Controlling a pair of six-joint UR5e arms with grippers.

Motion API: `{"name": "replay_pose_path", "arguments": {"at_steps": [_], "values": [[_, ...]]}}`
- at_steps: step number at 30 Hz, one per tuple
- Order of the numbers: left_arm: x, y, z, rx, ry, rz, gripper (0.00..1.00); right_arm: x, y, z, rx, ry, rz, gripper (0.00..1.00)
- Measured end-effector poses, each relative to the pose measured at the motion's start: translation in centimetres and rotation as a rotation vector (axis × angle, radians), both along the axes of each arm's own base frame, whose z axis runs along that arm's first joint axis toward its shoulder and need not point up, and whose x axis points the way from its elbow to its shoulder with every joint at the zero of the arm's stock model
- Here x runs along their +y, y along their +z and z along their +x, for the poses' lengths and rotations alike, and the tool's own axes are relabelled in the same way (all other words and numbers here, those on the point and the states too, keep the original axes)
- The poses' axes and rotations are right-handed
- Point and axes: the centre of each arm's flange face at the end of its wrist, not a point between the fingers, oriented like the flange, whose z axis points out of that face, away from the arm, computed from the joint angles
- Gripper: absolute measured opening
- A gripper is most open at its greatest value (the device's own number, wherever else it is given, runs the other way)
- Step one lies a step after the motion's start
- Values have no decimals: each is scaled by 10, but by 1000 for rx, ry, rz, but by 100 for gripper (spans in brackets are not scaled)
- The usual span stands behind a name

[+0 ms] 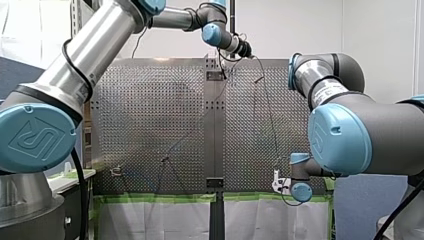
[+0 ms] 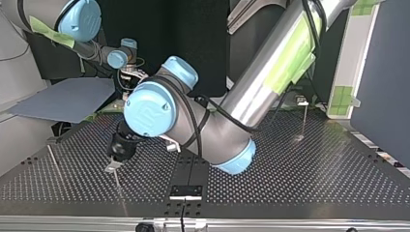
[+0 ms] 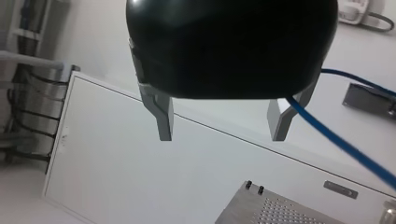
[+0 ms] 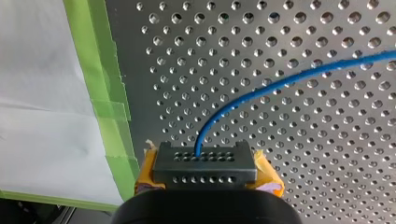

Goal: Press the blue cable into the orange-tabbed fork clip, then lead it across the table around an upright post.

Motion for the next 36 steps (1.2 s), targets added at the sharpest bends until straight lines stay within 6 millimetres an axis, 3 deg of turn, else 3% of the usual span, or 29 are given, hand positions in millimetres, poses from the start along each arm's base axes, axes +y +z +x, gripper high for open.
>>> {"name": "replay_pose_path", "arguments": {"at_steps": [7,29,36], "values": [[-3,-14,12,20,-7,-26,100,1,0,2,4,4,0,0],[-9,2,31,15,-76,-259,100,1,0,6,14,11,-2,0],[-12,-12,34,47,-87,-306,100,2,1,7,15,13,-2,0]]}}
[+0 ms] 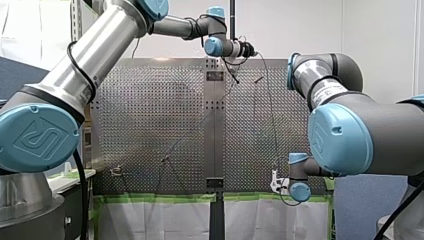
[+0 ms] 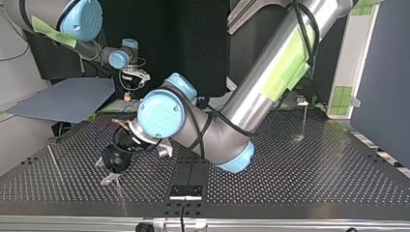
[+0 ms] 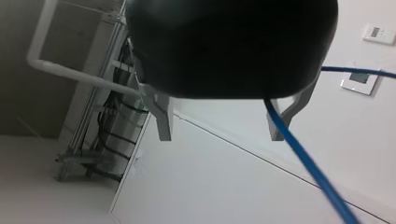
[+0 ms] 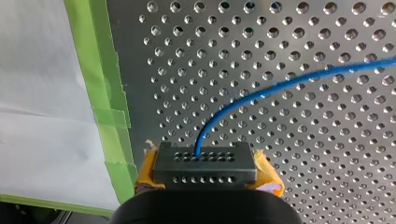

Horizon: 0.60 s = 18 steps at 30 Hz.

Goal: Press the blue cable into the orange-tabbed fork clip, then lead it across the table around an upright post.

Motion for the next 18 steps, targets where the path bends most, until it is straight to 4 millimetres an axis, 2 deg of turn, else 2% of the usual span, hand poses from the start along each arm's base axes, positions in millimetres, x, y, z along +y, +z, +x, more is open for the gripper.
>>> {"name": "replay_pose_path", "arguments": {"at_steps": [7,18], "values": [[-2,-24,5,45,-4,-55,100,0,0,1,0,1,-1,0],[-3,-21,10,18,49,-103,100,1,0,2,2,4,-2,0]]}}
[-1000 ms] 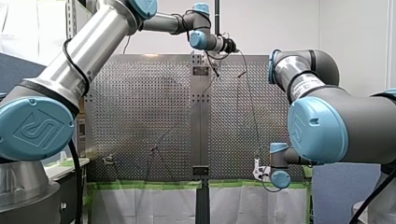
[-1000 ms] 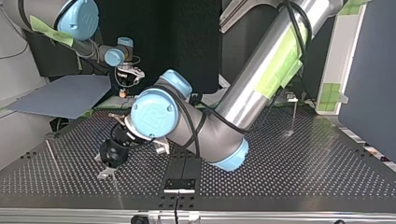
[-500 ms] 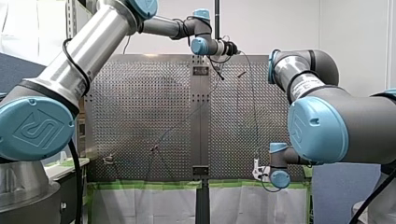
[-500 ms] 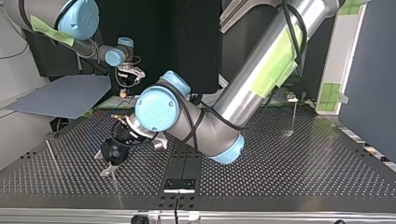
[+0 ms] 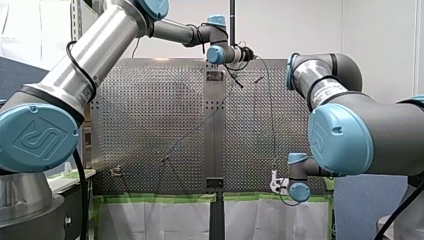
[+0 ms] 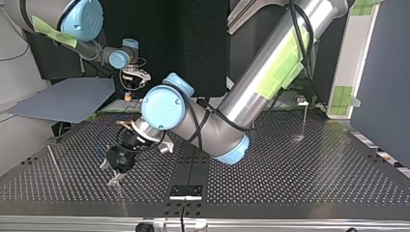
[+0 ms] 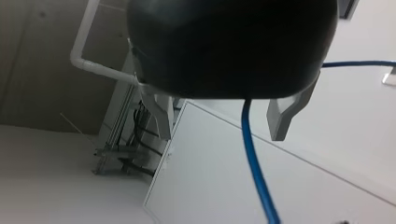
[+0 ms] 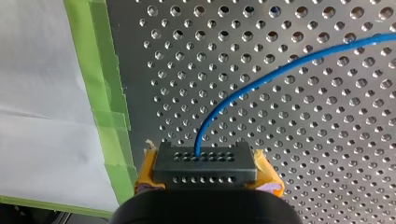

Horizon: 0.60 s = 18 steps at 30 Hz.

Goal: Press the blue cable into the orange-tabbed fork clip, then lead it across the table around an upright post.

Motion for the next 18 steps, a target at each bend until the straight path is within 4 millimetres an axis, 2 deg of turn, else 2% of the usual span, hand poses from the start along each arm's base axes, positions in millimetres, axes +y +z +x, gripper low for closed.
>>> {"name": "replay_pose_path", "arguments": {"at_steps": [18], "values": [[9,-16,-9,32,145,182,100,1,0,5,4,9,-1,0]]}}
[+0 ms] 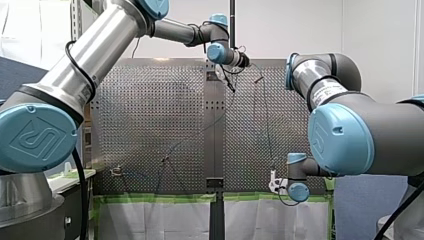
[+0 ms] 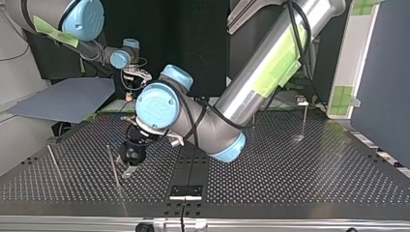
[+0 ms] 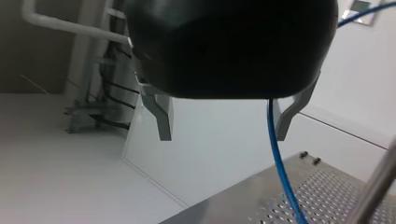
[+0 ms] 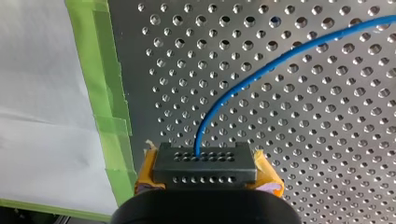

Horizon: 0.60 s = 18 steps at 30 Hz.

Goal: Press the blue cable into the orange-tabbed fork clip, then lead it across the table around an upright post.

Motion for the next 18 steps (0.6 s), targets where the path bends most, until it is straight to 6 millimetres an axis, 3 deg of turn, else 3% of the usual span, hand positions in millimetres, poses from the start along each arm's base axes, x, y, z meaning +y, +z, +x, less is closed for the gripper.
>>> {"name": "replay_pose_path", "arguments": {"at_steps": [8,18], "values": [[-5,2,-6,-33,-1,51,100,-1,1,3,0,4,0,0],[-17,20,-19,-51,-10,17,100,0,1,5,0,6,1,0]]}}
